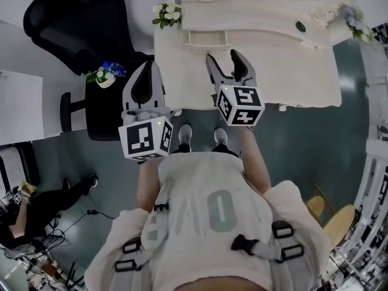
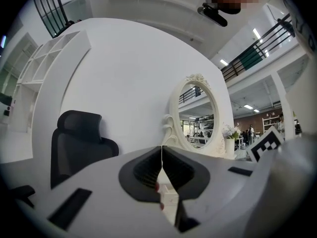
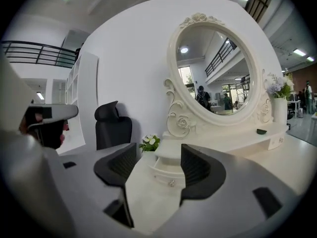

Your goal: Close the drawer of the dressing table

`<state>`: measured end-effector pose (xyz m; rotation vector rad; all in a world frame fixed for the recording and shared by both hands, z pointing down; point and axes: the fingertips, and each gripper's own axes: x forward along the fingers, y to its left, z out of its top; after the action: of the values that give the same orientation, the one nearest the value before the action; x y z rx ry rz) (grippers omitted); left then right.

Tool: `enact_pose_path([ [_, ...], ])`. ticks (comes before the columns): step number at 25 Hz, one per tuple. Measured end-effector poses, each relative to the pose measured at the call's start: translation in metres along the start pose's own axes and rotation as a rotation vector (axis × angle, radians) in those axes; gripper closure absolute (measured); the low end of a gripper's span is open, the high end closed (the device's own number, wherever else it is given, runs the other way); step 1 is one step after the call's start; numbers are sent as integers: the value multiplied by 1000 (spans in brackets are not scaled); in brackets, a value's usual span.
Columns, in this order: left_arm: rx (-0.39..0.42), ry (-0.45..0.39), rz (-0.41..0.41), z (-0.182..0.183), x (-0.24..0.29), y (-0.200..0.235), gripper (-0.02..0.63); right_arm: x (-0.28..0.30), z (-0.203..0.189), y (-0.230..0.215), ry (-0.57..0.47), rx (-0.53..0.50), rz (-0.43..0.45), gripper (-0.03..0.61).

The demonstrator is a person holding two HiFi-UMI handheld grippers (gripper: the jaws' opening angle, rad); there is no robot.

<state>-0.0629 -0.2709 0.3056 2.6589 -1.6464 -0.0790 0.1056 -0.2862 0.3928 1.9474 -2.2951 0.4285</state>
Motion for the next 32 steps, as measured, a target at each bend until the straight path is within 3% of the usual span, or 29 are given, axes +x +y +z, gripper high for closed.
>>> enact_pose_path([
  [7, 0, 31, 37, -14, -7, 24, 594, 37, -37, 7, 104, -49, -2, 301],
  [19, -1, 32, 110, -16, -23, 52, 594, 88, -119, -28, 309, -79, -128, 355],
  [23, 3, 40, 135, -19, -29, 59, 594, 96, -135, -29, 349, -83, -135, 411],
  [32, 12, 45, 184, -17, -39, 67, 594, 110, -155, -34, 405, -47, -141, 426],
])
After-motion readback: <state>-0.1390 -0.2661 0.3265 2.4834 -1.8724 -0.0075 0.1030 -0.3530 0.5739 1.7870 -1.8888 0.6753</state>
